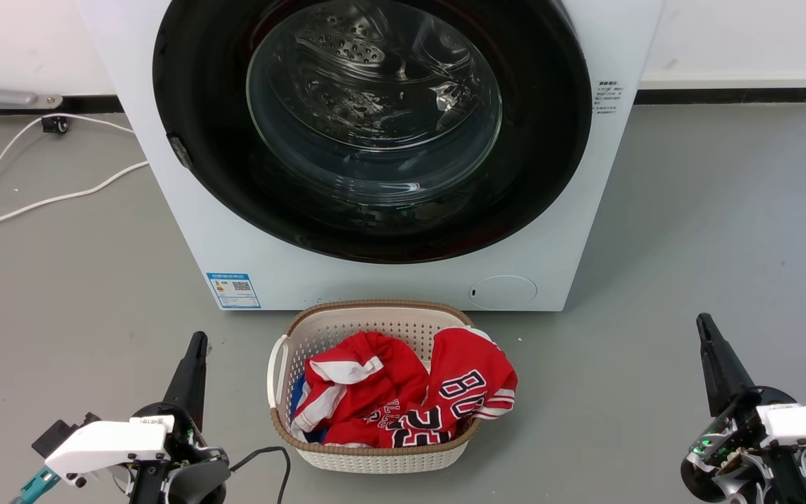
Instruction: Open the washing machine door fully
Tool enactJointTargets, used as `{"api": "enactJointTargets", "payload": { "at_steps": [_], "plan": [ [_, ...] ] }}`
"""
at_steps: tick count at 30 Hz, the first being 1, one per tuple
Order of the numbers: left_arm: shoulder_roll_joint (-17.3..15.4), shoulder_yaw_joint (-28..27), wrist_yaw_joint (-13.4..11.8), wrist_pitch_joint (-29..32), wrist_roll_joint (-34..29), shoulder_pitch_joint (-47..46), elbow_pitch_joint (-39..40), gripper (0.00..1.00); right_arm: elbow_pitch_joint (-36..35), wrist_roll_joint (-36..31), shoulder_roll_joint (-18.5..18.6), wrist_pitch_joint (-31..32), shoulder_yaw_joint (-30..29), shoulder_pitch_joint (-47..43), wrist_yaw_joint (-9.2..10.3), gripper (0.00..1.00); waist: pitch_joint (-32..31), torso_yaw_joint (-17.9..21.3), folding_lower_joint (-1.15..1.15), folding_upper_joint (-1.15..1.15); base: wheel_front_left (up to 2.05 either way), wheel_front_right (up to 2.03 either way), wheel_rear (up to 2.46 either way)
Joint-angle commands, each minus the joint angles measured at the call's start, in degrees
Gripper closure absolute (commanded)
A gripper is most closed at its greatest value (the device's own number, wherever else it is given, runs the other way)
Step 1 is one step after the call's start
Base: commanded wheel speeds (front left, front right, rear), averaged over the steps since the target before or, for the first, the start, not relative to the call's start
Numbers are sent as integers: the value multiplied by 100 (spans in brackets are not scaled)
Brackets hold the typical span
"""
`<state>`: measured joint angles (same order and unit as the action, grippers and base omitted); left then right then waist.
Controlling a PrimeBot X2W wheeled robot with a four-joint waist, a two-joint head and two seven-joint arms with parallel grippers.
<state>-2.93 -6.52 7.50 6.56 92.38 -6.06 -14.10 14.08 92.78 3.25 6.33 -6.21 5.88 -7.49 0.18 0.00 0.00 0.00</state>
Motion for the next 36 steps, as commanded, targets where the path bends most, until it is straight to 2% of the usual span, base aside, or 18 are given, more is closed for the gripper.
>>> {"api": "enactJointTargets", "payload": {
  "at_steps": [1,16,17,26,36],
  "plan": [
    [12,-13,18,13,8,-39,1,100,8,-28,-20,11,-10,72,0,100,0,0,0,0,0,0,0],
    [12,-12,18,13,8,-39,1,100,8,-34,-25,20,-16,73,0,100,0,0,0,0,0,0,0],
    [0,1,0,-5,0,-1,3,0,-1,-8,-6,-4,-8,-1,0,0,0,0,0,0,0,0,0],
    [14,13,-3,-175,-231,186,-63,0,127,-208,-18,-171,-57,-202,1,0,4,-1,0,0,0,0,0],
    [12,69,-234,-450,-1467,219,377,0,-353,-1633,-20,-444,-78,-288,0,0,28,-11,0,0,0,0,0]
  ]
}}
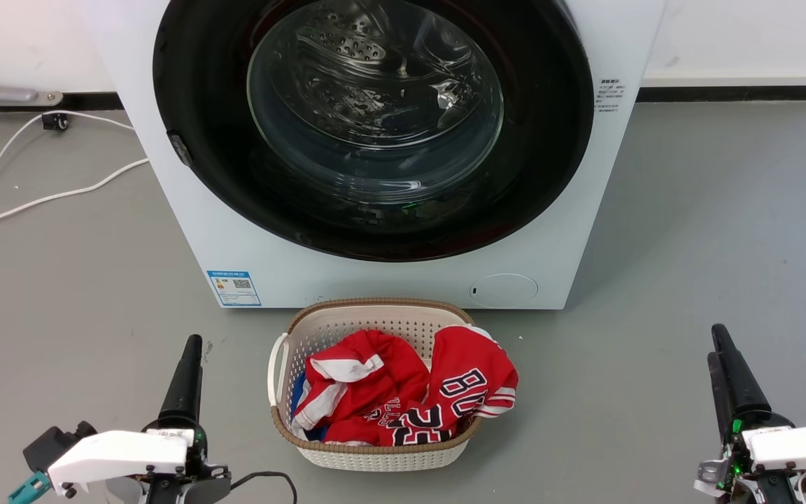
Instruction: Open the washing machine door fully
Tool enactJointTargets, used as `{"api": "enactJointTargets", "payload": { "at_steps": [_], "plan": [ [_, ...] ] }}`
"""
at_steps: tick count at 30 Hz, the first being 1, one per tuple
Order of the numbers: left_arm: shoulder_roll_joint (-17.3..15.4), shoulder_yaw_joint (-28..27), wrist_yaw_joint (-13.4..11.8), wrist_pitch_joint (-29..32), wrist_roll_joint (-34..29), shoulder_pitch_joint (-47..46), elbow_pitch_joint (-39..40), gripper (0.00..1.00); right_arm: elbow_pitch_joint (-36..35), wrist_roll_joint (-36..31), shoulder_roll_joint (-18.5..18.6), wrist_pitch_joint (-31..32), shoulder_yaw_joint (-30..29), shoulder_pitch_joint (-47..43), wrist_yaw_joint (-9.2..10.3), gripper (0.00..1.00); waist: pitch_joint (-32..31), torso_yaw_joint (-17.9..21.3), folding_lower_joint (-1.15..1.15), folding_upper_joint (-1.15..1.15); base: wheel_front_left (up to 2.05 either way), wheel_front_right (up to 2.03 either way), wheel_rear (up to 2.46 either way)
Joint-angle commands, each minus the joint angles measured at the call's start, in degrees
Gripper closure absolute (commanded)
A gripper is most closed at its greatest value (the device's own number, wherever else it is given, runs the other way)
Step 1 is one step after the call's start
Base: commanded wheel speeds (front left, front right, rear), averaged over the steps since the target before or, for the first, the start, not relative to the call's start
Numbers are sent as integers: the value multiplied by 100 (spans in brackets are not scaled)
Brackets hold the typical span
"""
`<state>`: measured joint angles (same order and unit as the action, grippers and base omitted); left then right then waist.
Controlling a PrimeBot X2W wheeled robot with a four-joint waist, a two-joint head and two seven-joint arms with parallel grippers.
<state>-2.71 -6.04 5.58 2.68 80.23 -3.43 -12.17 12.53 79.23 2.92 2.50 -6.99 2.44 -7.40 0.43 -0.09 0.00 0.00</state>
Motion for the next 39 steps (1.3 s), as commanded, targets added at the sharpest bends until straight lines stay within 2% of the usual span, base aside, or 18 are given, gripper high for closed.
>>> {"api": "enactJointTargets", "payload": {
  "at_steps": [1,2,11,20,39],
  "plan": [
    [-10,45,-77,-87,-392,-38,227,0,-254,-443,13,-85,7,47,-9,0,5,-4,0,0,0,0,0],
    [-10,45,-77,-87,-392,-38,227,0,-254,-443,13,-85,7,47,-9,0,5,-4,0,0,0,0,0],
    [-11,279,-329,-307,-1635,44,488,0,-650,-1859,11,-304,108,-71,-9,0,12,-12,0,0,0,0,0],
    [-14,453,-512,-507,-2591,112,663,0,-925,-3017,10,-501,222,-196,-10,0,27,-15,0,0,0,0,0],
    [-167,861,-926,-872,-4194,263,941,0,-1361,-4600,7,-865,220,-432,-11,0,24,-46,0,0,0,0,0]
  ]
}}
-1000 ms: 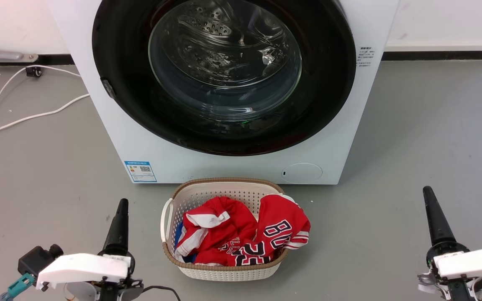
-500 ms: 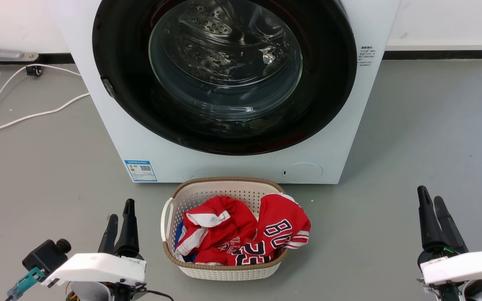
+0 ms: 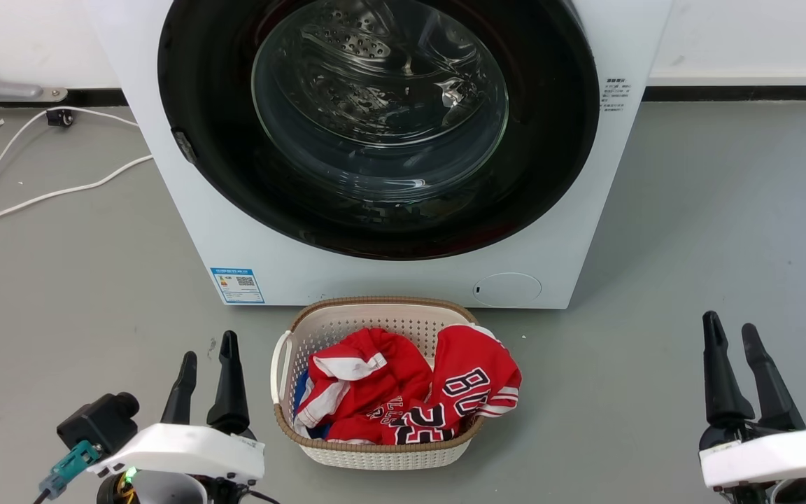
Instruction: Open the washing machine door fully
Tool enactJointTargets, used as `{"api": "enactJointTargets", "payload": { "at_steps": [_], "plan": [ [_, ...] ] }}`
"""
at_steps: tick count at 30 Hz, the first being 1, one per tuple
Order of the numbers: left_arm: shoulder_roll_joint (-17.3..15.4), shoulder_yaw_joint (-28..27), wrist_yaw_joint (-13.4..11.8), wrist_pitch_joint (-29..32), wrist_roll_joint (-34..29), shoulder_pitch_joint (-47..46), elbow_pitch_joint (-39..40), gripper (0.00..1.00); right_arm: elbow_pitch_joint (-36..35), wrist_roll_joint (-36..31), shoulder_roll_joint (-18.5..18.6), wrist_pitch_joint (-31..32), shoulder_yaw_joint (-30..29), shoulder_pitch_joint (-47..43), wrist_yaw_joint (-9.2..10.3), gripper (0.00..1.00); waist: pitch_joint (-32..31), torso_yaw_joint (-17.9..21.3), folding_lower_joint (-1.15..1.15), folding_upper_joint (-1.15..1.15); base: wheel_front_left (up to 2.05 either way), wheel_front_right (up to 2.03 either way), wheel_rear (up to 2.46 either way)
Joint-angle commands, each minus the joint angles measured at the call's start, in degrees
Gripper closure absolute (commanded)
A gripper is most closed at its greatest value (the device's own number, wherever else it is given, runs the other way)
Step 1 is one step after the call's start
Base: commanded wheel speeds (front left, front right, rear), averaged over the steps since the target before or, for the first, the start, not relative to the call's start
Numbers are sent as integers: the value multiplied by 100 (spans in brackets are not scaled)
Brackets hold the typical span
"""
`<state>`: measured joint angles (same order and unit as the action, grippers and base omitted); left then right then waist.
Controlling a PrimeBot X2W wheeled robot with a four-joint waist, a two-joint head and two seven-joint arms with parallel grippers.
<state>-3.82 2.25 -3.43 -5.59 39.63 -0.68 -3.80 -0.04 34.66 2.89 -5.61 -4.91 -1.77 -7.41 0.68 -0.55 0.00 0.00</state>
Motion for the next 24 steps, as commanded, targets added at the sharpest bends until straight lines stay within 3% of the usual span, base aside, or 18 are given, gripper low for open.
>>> {"api": "enactJointTargets", "payload": {
  "at_steps": [1,24],
  "plan": [
    [-64,53,-42,-62,-203,-5,116,0,-130,-184,9,-69,19,-18,-10,0,-1,0,0,0,0,0,0],
    [-144,429,-284,-421,-1620,195,279,0,-577,-1509,5,-421,2,-311,-11,0,-34,-29,0,0,0,0,0]
  ]
}}
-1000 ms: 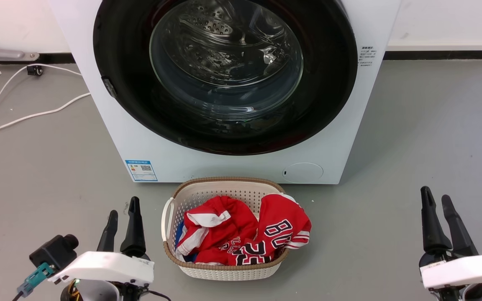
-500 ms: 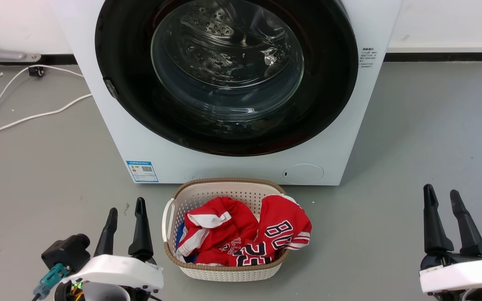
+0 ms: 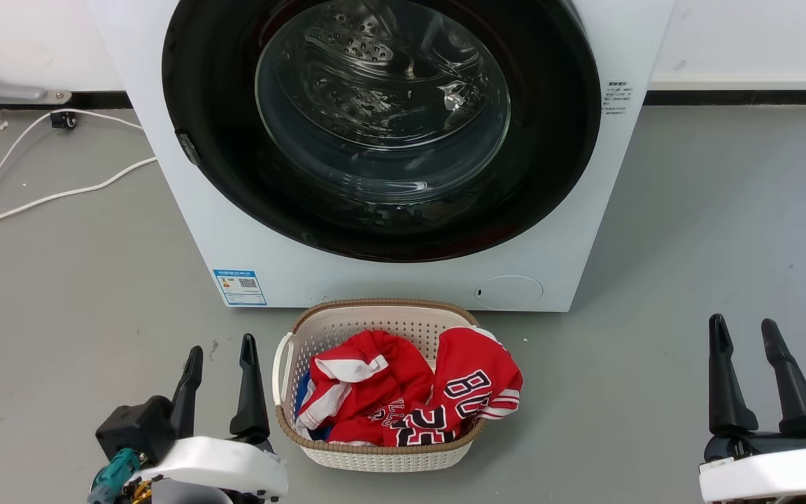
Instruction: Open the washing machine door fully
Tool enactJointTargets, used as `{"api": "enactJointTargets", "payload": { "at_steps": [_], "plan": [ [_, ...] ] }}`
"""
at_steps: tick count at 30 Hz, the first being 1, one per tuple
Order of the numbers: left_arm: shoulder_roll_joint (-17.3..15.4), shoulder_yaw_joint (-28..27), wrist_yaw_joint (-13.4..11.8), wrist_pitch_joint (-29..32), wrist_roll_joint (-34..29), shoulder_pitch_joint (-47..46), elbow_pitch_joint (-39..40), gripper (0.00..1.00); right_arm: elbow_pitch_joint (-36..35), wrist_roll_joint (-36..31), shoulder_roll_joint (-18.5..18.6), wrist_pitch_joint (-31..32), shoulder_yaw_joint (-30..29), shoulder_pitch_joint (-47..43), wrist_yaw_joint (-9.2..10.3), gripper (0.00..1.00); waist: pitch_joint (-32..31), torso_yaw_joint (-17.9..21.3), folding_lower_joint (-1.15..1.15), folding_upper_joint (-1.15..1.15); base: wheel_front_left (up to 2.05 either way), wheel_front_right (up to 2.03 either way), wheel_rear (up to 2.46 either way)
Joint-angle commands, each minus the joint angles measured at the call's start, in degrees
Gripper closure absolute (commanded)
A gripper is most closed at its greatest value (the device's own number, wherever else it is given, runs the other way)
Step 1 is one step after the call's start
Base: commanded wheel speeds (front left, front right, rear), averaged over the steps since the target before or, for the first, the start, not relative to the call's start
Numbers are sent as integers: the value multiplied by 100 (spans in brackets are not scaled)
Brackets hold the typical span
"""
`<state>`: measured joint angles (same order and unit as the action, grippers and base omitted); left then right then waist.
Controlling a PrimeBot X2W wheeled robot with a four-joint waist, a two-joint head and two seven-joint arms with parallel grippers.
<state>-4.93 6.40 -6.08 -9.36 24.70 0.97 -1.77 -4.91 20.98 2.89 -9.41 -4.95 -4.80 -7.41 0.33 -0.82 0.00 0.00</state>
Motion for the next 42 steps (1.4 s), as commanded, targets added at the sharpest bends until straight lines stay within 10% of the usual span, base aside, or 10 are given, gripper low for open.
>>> {"api": "enactJointTargets", "payload": {
  "at_steps": [1,42],
  "plan": [
    [-33,24,-18,-59,-175,38,79,0,-103,-191,5,-57,9,-23,-11,0,0,-3,0,0,0,0,0],
    [194,-74,338,-532,-1776,299,-12,0,-485,-1732,-3,-531,53,-378,-7,0,16,-6,0,0,0,0,0]
  ]
}}
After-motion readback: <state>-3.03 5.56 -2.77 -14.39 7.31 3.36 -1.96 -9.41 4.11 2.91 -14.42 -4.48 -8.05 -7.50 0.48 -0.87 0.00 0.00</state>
